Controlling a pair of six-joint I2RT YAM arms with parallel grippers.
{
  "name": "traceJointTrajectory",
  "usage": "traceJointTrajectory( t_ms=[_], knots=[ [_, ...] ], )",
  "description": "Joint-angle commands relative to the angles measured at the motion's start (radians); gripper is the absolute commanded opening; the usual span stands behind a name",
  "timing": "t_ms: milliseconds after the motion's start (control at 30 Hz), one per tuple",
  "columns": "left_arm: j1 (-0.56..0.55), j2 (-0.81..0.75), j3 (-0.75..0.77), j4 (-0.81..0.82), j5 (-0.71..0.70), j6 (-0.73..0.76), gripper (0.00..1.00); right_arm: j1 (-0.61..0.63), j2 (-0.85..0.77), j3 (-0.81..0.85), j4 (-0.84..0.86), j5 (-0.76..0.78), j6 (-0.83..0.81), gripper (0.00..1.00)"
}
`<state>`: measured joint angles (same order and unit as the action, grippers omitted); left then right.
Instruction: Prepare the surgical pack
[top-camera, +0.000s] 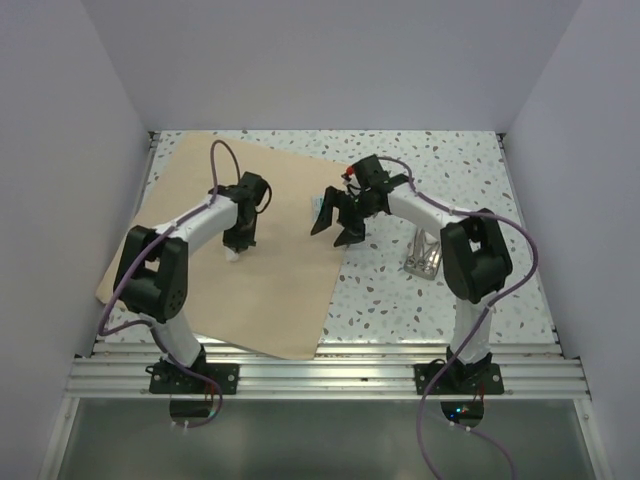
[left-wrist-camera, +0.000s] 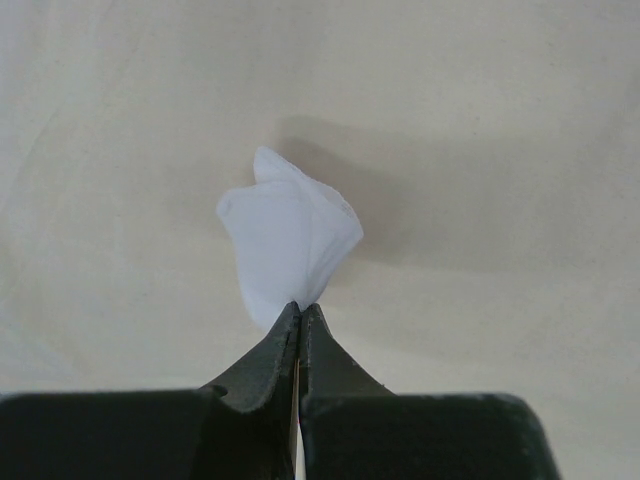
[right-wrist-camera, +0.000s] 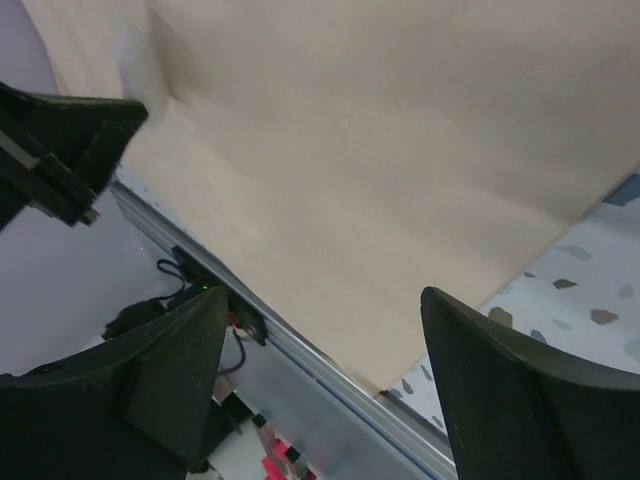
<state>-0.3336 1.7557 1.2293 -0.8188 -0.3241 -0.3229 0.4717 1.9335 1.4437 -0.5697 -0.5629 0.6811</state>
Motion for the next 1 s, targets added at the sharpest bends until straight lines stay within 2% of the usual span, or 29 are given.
traceJointTrajectory(
  t_ms=[0,233,500,967],
  knots=[
    [-0.033,-0.048,-0.027,0.044,0.092,-0.019,0.0,0.03,0.056,0.089,0.074,-0.025,0.147,0.82],
    [-0.09,-0.108,-0.105,0.109,0.167,-0.021,0.0,0.096,0.166,0.213,0.113,-0.011,0.319,0.82],
    [-0.142,-0.183,-0.157,0.152,0.203,-0.028,0.0,0.166,0.252,0.282,0.12,0.012,0.481,0.81],
    [-0.182,-0.229,-0.208,0.217,0.258,-0.008,0.0,0.231,0.323,0.339,0.062,0.005,0.489,0.8]
  ],
)
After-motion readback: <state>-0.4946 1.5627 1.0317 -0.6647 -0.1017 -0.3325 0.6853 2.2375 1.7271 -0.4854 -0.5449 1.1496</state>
